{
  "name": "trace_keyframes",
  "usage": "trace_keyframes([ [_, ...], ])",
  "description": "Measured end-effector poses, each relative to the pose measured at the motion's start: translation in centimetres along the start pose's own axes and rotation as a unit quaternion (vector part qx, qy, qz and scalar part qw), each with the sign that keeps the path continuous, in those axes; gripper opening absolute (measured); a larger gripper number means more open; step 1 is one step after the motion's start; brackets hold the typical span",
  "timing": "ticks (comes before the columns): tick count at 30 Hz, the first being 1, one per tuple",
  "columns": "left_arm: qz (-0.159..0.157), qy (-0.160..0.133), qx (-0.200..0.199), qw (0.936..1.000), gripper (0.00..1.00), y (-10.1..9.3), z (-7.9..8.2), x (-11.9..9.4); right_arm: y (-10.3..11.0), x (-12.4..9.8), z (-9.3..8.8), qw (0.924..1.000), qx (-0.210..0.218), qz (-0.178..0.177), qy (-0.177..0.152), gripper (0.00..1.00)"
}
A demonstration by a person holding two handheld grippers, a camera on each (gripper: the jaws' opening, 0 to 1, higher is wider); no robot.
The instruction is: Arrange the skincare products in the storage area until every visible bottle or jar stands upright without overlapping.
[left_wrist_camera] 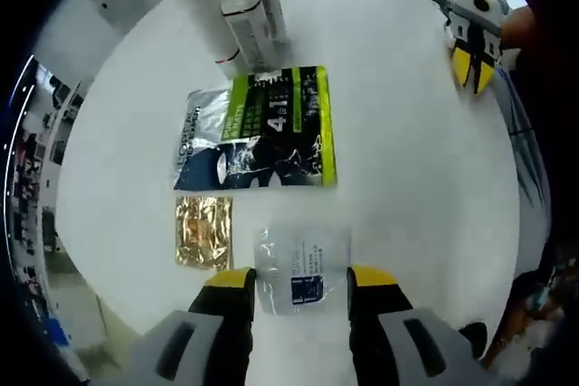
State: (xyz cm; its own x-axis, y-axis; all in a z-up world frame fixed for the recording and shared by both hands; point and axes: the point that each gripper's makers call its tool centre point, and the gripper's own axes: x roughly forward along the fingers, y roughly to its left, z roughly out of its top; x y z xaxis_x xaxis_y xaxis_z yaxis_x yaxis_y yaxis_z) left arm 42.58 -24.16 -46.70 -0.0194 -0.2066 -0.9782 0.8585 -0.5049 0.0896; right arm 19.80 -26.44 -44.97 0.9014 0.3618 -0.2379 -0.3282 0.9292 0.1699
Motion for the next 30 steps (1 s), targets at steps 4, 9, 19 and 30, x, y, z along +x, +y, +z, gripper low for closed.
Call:
trace_keyframes([
  [4, -0.003, 0.002, 0.004, 1.0, 0.41, 0.4, 0.7, 0.3, 0.0, 0.0, 0.0, 1.0, 0.001, 0.0, -0.001, 0.07],
  [9, -0.007, 0.006, 0.009, 0.9999, 0.41, 0.8, 1.0, 0.6, 0.0, 0.0, 0.0, 1.0, 0.0, 0.001, 0.0, 0.07],
  [19, -0.021, 0.02, 0.011, 0.9995, 0.41, 0.8, 1.5, 1.1, 0.1, 0.0, 0.0, 1.0, -0.001, 0.002, 0.0, 0.07],
  [30, -0.032, 0.036, 0.005, 0.9988, 0.42, 0.9, 1.4, 1.4, 0.1, 0.0, -0.1, 1.0, -0.002, 0.001, 0.0, 0.06],
])
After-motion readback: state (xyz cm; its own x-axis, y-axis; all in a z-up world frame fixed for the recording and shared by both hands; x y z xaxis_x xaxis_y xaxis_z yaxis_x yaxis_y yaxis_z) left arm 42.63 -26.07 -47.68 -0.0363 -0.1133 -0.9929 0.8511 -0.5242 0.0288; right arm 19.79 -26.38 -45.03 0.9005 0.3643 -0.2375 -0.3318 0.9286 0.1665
